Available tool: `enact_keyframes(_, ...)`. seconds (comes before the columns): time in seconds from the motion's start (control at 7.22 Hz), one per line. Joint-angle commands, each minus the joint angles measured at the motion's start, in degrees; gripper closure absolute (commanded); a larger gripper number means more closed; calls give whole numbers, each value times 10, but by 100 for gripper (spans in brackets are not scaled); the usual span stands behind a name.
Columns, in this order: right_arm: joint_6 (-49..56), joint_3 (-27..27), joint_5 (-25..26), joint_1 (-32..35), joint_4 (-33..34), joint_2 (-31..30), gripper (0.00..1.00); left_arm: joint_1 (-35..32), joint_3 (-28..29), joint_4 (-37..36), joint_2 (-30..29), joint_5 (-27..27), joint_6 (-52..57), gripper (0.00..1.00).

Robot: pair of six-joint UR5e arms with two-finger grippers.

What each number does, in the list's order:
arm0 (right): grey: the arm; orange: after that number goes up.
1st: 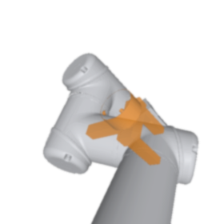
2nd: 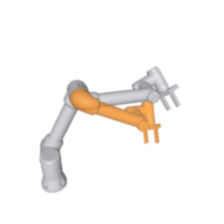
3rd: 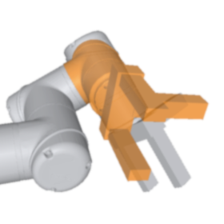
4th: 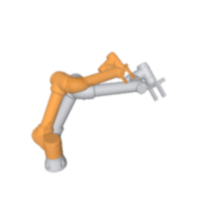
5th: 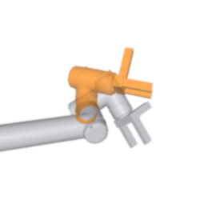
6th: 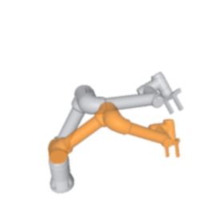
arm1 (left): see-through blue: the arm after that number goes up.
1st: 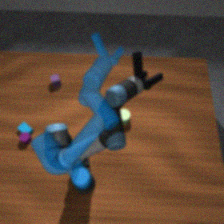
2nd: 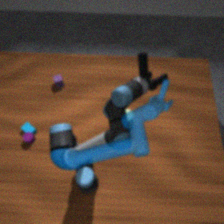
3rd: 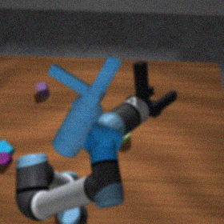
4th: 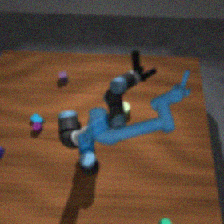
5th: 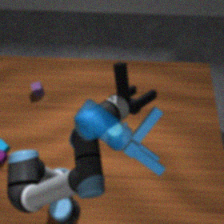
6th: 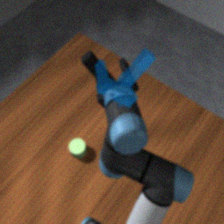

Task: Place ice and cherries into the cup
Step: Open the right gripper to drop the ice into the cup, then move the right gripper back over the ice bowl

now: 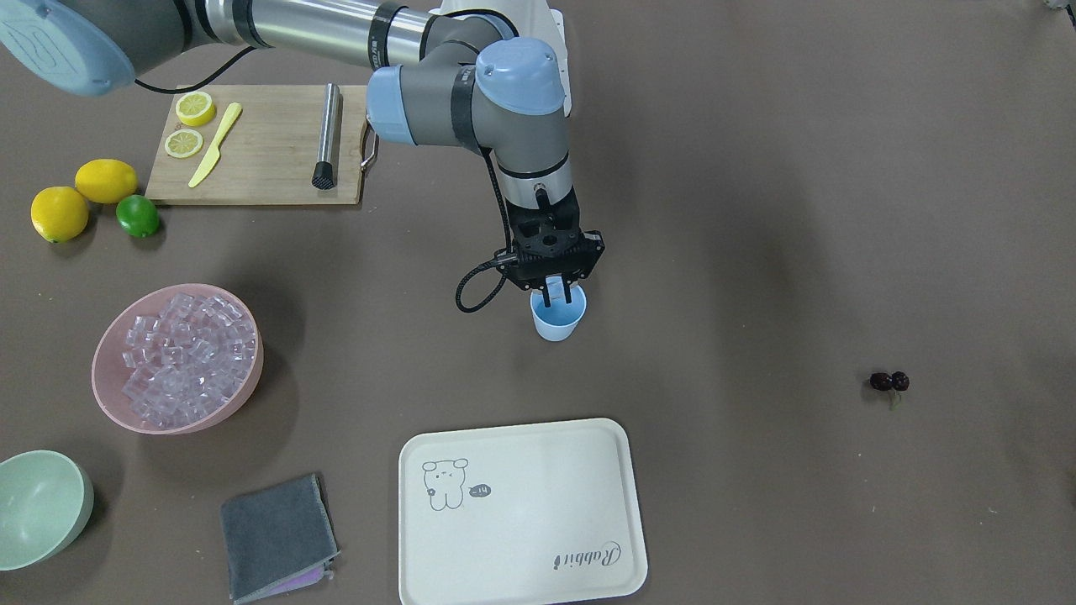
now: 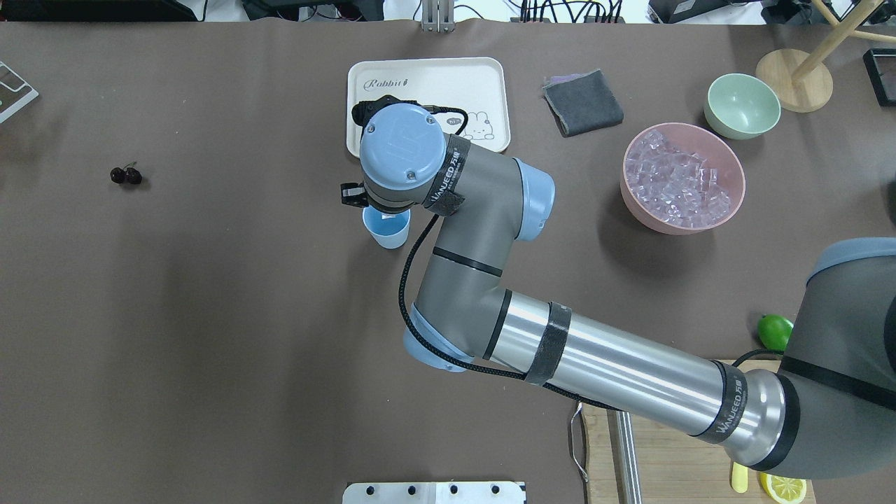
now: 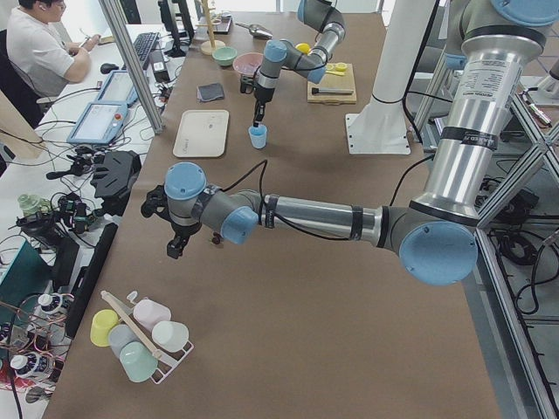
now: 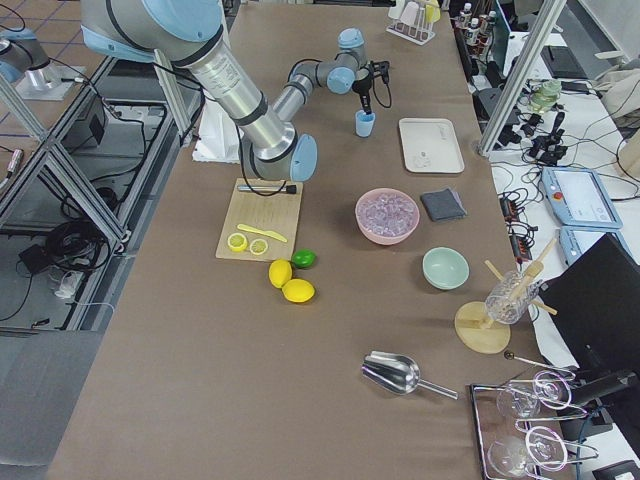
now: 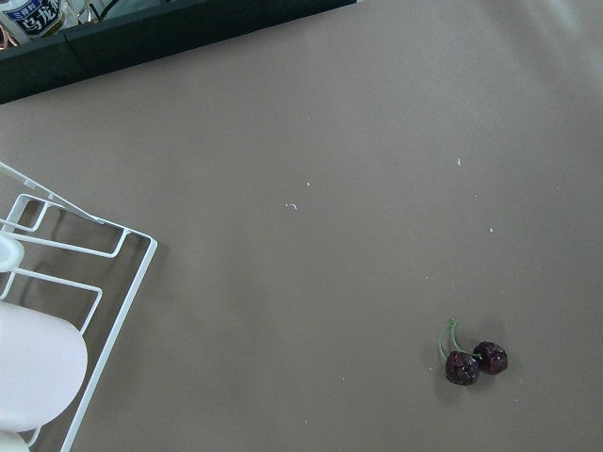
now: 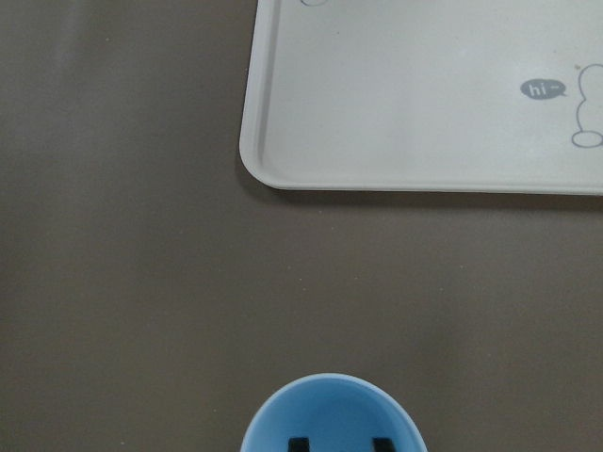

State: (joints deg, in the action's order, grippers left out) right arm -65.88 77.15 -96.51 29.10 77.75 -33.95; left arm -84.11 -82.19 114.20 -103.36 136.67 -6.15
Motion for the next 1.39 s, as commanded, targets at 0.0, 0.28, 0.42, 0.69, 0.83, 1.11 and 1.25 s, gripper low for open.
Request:
enact_keyframes(0.0, 1, -1, 4, -1, -1, -2, 24, 0, -1, 1, 1, 0, 1, 3)
enact_keyframes(0.28, 9, 9, 4, 3, 1, -3, 1, 1, 0, 1, 0, 0, 1, 3)
enact_keyframes(0.42, 25, 40, -38, 34, 9, -28, 1, 4, 0, 1, -1, 0, 1, 3)
enact_keyframes(0.69, 133, 224, -164, 142, 12, -232, 1, 4, -3, 1, -2, 0, 1, 3)
enact_keyframes(0.83, 193, 244, -218, 195, 11, -289, 1, 4, -6, 1, -1, 0, -3, 3)
enact_keyframes(1.11, 365, 261, -254, 255, -7, -382, 1, 4, -12, 7, 5, 1, 1, 3)
enact_keyframes(1.25, 404, 241, -277, 263, -9, -406, 1, 4, -12, 19, 6, 0, -3, 3)
